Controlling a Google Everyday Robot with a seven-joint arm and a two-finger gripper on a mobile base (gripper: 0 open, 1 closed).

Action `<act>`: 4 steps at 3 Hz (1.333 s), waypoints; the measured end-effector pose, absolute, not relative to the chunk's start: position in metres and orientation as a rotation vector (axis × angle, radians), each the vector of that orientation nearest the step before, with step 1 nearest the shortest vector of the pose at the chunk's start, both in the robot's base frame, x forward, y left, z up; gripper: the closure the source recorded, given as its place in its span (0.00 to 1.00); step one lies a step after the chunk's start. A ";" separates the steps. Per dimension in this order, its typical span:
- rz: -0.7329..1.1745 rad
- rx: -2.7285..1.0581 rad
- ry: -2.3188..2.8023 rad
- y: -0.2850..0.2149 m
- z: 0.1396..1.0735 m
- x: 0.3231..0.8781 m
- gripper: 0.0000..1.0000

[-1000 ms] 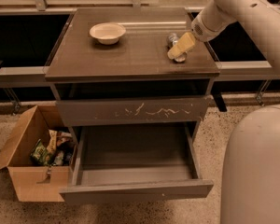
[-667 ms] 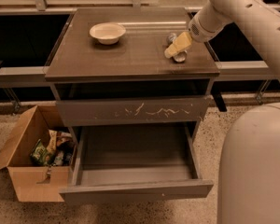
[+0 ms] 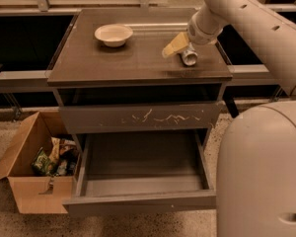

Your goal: Place redbull can into middle drawer

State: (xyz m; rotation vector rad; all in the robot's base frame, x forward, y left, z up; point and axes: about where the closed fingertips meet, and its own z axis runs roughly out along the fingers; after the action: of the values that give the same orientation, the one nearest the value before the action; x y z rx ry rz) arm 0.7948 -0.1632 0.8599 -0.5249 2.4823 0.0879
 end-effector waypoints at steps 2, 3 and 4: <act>0.112 -0.461 2.535 -0.154 0.835 0.804 0.18; 0.128 -0.445 2.538 -0.152 0.828 0.809 0.41; 0.145 -0.430 2.520 -0.152 0.830 0.812 0.64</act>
Offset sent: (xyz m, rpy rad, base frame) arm 0.0157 0.0089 -0.0342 0.0378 0.0658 -0.0731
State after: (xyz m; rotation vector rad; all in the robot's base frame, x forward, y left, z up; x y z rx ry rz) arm 0.8123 -0.1516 0.8295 -0.4298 2.5197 0.1451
